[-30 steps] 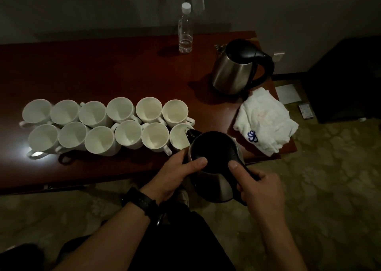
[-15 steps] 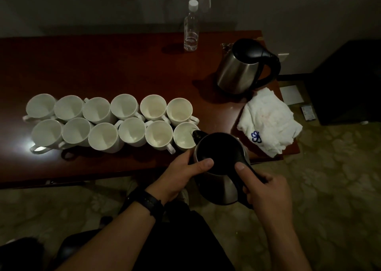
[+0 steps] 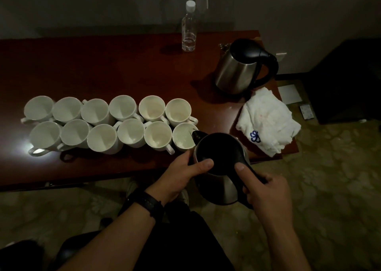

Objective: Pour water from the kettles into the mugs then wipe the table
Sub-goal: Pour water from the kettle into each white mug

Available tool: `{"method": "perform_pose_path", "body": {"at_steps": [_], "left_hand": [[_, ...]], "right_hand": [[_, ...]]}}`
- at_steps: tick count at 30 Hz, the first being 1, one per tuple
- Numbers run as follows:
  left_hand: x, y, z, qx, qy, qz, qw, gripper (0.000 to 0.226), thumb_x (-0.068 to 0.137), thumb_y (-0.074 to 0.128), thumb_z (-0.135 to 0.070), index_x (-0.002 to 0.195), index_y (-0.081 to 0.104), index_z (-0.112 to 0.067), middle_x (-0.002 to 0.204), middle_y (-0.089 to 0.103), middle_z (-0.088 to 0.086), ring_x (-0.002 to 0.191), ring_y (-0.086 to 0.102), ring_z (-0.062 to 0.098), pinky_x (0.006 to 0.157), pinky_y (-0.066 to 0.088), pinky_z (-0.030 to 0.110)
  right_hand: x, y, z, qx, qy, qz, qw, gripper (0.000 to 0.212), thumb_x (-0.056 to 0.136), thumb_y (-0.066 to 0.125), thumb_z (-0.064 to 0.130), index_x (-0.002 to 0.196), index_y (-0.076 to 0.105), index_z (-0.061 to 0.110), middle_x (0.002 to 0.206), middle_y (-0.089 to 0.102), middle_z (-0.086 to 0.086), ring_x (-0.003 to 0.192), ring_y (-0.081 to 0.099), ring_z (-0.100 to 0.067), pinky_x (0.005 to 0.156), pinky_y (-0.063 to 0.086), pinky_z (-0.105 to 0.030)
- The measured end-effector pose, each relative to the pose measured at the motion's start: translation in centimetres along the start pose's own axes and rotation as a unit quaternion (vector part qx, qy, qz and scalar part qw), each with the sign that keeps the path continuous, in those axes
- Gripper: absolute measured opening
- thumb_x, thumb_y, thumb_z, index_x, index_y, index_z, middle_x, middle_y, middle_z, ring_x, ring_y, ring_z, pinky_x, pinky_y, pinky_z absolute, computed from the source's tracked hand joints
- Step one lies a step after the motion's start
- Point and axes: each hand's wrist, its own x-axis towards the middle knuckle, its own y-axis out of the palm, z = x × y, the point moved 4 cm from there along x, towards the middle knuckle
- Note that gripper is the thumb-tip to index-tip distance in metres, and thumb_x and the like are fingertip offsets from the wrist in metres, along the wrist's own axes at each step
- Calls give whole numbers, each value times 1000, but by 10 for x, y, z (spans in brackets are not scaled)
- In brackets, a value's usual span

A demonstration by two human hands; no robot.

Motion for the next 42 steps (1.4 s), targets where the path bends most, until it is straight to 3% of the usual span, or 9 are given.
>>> {"method": "perform_pose_path", "body": {"at_steps": [6, 12, 23, 28, 31, 37, 42], "left_hand": [[-1, 2, -3, 4, 3, 5, 1000, 95, 62, 92, -56, 141, 57, -16, 135, 68, 8, 129, 62, 28, 116, 42, 55], [0, 3, -1, 10, 7, 0, 1000, 77, 71, 82, -42, 140, 58, -16, 134, 69, 7, 128, 63, 27, 116, 41, 56], [-1, 2, 0, 27, 5, -1, 1000, 79, 70, 84, -45, 141, 57, -21, 135, 68, 3, 129, 62, 25, 115, 42, 55], [-1, 1, 1, 34, 7, -3, 999, 81, 70, 84, -47, 142, 56, -20, 136, 68, 3, 129, 62, 25, 115, 42, 55], [0, 0, 2, 31, 7, -2, 1000, 81, 69, 84, -46, 141, 57, -20, 135, 68, 4, 129, 62, 25, 116, 42, 55], [1, 0, 3, 21, 11, -5, 1000, 80, 68, 84, -45, 139, 58, -20, 134, 69, 4, 128, 63, 25, 115, 43, 54], [1, -1, 4, 18, 10, -10, 1000, 76, 67, 85, -46, 136, 60, -23, 132, 71, 1, 125, 65, 22, 114, 45, 52]], "right_hand": [[0, 0, -3, -1, 0, 3, 1000, 62, 59, 66, 77, 51, 63, 15, 44, 48, -4, 42, 44, -16, 50, 32, -36], [0, -2, -6, -7, 7, 0, 1000, 65, 56, 66, 79, 55, 66, 14, 44, 49, -4, 43, 45, -18, 53, 34, -38], [-3, -3, -3, 8, -6, 1, 1000, 57, 58, 65, 77, 52, 67, 20, 44, 50, -1, 42, 45, -14, 50, 35, -36], [-3, -4, -3, 4, -6, 0, 1000, 63, 59, 65, 78, 57, 67, 15, 44, 48, -1, 43, 44, -15, 50, 34, -37], [-3, -4, -2, 0, -6, 1, 1000, 66, 58, 64, 78, 59, 66, 12, 45, 47, -11, 43, 45, -16, 51, 34, -37], [-2, -2, -1, 6, -1, 6, 1000, 47, 64, 79, 65, 49, 68, 21, 41, 52, -1, 41, 47, -10, 51, 37, -35], [-2, -2, 1, 5, 9, 2, 1000, 69, 56, 66, 75, 58, 64, 6, 48, 53, -18, 44, 48, -15, 52, 36, -36]]}}
